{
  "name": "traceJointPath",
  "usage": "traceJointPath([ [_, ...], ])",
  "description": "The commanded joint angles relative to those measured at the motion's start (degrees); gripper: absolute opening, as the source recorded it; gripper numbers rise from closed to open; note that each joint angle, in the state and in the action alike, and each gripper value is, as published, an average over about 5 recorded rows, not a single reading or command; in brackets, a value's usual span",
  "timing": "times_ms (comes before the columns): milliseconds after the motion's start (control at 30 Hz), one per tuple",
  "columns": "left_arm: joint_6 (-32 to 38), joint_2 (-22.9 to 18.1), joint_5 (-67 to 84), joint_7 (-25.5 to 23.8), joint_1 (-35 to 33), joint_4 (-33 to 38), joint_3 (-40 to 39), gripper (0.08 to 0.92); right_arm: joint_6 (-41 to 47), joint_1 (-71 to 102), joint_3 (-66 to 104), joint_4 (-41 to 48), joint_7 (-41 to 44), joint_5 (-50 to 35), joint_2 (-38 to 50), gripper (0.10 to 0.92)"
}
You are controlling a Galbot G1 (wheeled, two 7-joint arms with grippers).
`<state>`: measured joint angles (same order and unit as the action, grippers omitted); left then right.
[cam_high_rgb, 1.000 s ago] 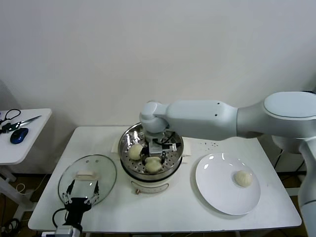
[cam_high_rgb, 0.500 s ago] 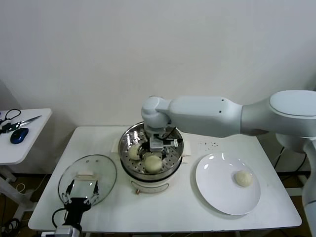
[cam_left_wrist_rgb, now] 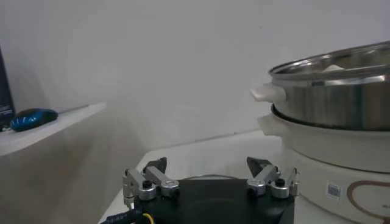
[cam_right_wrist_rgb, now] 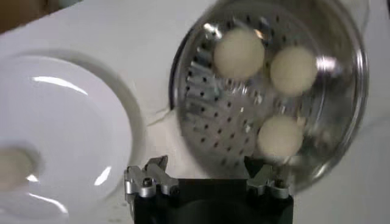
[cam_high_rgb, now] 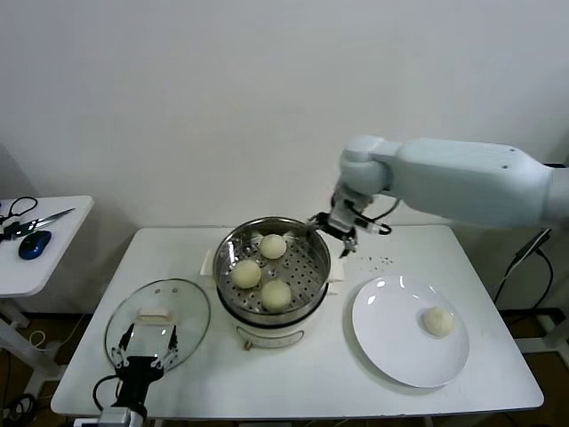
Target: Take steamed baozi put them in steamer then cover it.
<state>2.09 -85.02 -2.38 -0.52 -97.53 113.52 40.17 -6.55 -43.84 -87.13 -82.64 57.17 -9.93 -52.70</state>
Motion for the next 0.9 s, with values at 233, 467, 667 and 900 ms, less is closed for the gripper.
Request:
traceJointPath([
  [233,-0.3,0.2,0.0,0.0,-0.2,0.0,0.3,0.823,21.9,18.6,7.2,1.2,2.4,-4.8,24.9,0.823],
  [467,-0.5,0.1,-0.2,0.0,-0.6,0.3,0.6,0.823,21.0,33.6,19.9,7.5,3.9,2.9,25.0,0.823],
  [667,-0.5,0.0,-0.2,0.1,-0.6,-0.2,1.0,0.823,20.1,40.5,25.1,10.7,4.3,5.6,24.6,0.823],
  [900,-0.5,-0.2,-0.6,0.1,-0.6,-0.6,0.7,0.823,19.6,43.8,28.8,12.8,3.9,7.2,23.1,0.823],
])
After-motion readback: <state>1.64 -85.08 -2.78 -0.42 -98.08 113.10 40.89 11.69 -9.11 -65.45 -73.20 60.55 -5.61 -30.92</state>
